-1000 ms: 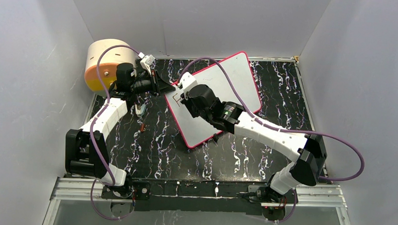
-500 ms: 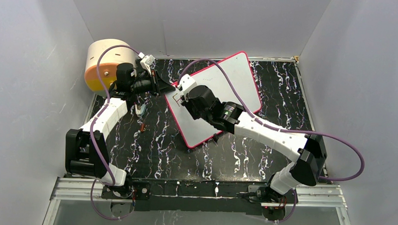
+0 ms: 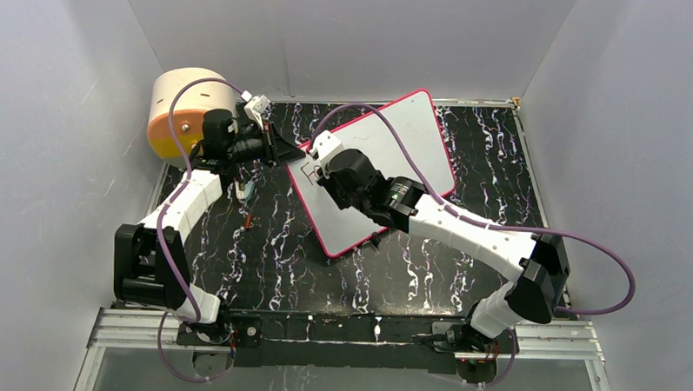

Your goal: Write a sentence on the whiteboard

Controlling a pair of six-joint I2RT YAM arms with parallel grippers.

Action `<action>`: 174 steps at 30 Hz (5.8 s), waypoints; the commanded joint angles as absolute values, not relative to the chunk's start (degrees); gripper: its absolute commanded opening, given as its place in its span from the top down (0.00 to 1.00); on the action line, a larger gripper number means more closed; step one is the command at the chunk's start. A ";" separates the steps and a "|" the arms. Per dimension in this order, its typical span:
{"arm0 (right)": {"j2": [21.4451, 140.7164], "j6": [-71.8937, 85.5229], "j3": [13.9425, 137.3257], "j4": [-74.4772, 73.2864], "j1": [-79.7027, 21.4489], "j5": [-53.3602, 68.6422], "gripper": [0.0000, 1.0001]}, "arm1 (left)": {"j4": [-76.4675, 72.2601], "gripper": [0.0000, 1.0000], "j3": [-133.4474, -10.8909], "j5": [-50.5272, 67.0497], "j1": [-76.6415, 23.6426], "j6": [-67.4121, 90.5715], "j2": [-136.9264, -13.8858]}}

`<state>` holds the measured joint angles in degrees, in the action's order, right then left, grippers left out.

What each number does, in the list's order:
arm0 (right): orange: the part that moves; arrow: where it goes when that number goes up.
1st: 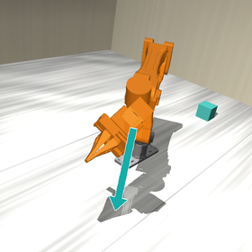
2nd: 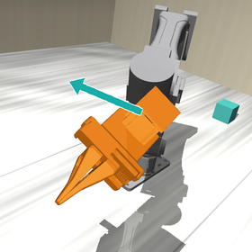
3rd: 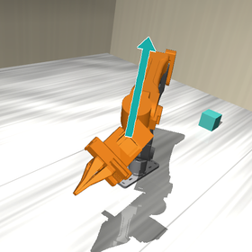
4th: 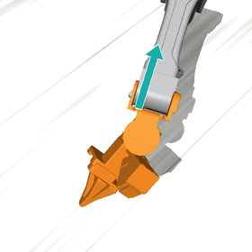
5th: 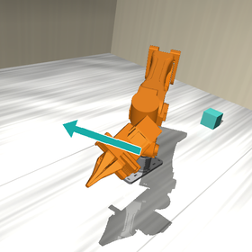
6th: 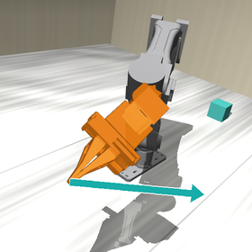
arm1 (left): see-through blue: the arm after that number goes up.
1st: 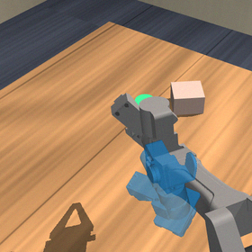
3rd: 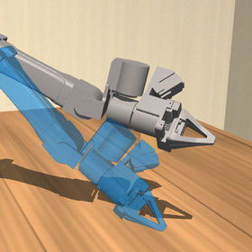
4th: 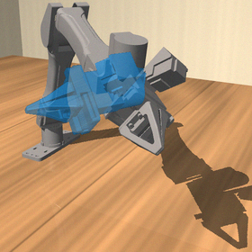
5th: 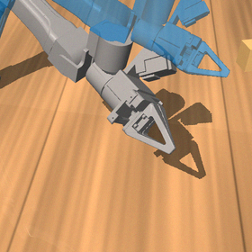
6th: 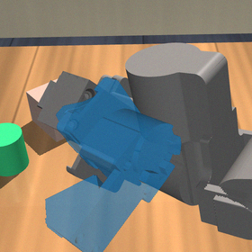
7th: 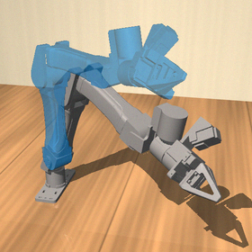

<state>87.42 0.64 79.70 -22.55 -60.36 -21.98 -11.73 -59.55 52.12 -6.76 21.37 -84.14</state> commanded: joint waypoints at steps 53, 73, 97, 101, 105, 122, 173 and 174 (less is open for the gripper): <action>85.05 0.09 77.86 -12.76 -56.80 -21.97 1.00 | -7.30 1.00 -60.43 49.87 -7.82 19.07 -85.17; 84.46 0.70 77.37 -19.81 -56.79 -20.64 1.00 | -7.03 1.00 -60.48 49.82 -7.82 18.90 -85.25; 82.34 1.23 74.68 -18.20 -56.60 -23.56 1.00 | -6.72 1.00 -60.63 49.81 -7.82 18.63 -85.34; 81.25 1.23 74.53 -16.53 -56.46 -23.06 1.00 | -6.75 1.00 -60.61 49.83 -7.82 18.63 -85.34; 79.89 1.47 74.23 -14.05 -56.46 -21.90 1.00 | -6.73 1.00 -60.56 49.83 -7.82 18.63 -85.34; 82.03 0.96 75.05 -8.53 -55.59 -21.60 1.00 | -6.68 1.00 -60.56 49.91 -7.91 18.59 -85.47; 81.23 2.31 72.94 -9.24 -54.52 -20.90 1.00 | -6.15 1.00 -60.80 49.68 -7.92 18.19 -85.53; 81.41 2.35 73.01 -9.21 -54.53 -21.40 1.00 | -6.15 1.00 -60.85 49.74 -7.96 18.19 -85.52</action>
<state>82.08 1.50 72.20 -12.36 -54.76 -19.42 -10.46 -60.51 52.73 -6.98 20.58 -84.77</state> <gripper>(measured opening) 0.183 0.105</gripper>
